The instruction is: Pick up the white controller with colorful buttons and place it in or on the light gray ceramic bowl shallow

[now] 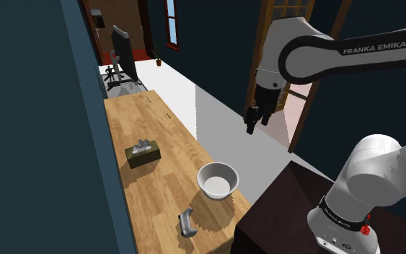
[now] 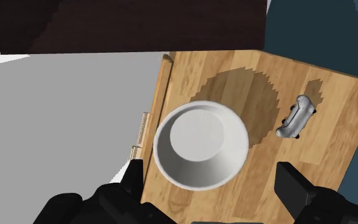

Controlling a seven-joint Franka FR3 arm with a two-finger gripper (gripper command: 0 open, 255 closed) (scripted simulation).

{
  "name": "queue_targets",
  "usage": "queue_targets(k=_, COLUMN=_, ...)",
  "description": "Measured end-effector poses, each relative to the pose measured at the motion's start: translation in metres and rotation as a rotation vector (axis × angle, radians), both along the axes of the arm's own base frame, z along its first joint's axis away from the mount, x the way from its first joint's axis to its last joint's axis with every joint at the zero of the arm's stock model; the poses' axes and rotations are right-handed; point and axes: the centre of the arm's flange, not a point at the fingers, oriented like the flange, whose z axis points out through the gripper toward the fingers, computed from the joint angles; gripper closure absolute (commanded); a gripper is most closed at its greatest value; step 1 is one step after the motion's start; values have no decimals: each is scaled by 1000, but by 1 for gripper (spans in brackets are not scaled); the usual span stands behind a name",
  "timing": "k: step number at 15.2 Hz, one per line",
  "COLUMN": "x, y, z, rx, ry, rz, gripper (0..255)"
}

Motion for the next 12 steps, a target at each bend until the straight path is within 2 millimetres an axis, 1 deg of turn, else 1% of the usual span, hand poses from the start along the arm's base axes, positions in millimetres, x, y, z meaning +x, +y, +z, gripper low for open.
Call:
queue_targets(k=3, x=0, y=27, z=-27, rx=-14, ry=-5, rz=-5, gripper=0)
queue_targets(k=4, x=4, y=33, z=-38, rx=-19, ry=-5, rz=-6, gripper=0)
queue_targets(k=6, x=4, y=54, z=-54, rx=-28, ry=-9, rz=-9, gripper=0)
queue_targets(k=9, x=6, y=84, z=-90, rx=-42, ry=-13, rz=-14, gripper=0)
queue_targets(k=12, x=10, y=110, z=-119, rx=-57, ry=-19, rz=-19, gripper=0)
